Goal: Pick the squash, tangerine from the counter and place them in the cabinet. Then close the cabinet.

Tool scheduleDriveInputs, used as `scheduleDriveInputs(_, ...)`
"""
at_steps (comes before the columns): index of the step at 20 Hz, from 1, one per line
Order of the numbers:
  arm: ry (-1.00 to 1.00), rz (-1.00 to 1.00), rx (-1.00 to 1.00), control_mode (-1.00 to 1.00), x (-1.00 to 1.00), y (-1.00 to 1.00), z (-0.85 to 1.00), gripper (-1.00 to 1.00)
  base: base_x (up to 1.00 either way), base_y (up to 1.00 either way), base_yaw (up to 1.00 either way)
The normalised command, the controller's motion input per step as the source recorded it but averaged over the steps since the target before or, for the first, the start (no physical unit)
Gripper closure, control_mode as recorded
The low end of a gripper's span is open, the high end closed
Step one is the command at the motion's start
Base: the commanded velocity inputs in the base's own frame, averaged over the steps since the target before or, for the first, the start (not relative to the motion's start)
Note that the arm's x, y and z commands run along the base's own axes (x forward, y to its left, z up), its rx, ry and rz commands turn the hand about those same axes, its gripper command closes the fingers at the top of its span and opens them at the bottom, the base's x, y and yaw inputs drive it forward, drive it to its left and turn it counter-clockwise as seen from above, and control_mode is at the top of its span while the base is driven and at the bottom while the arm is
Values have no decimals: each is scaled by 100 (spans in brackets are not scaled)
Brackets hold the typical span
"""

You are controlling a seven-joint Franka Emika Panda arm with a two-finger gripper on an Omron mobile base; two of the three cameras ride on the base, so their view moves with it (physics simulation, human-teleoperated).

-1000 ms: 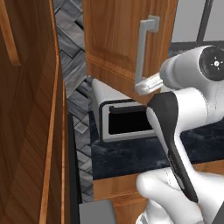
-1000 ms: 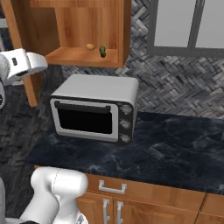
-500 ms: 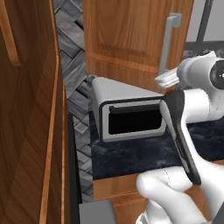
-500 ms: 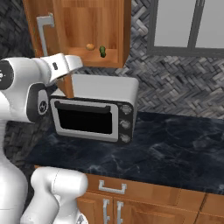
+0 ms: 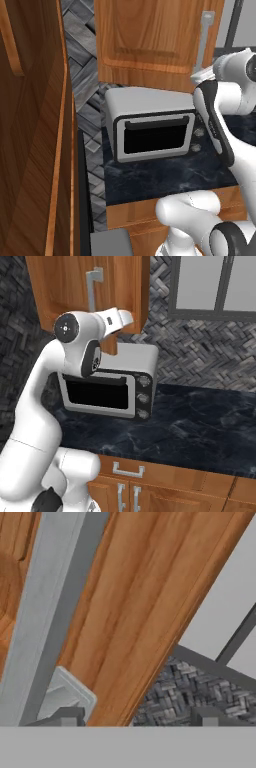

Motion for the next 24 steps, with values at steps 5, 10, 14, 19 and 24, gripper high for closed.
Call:
scheduleDriveInputs(5,0,0,0,-100,100,-30,-13,-100,0,0,0)
scheduleDriveInputs(10,0,0,0,-100,100,-16,-24,-100,0,0,0)
scheduleDriveInputs(14,0,0,0,-100,100,-6,-42,-100,0,0,0)
scheduleDriveInputs(19,-2,0,-1,-100,100,0,-62,-100,0,0,0)
scheduleDriveInputs(24,-5,0,-1,-100,96,0,-60,-100,0,0,0)
